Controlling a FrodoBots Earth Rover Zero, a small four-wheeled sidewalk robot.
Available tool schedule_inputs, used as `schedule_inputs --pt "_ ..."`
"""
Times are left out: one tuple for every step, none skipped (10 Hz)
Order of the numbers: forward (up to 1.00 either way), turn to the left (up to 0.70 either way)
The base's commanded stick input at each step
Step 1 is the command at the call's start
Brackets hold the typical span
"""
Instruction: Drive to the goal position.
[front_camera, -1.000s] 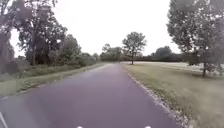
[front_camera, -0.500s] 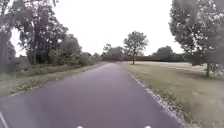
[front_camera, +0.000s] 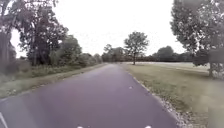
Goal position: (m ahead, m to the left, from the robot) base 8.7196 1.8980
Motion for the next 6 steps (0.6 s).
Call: schedule_inputs --pt "0.70 -0.14" --pt "0.70 -0.14" --pt "0.70 -0.11" --pt "0.70 -0.06" --pt "0.70 -0.02" --pt "0.70 0.00"
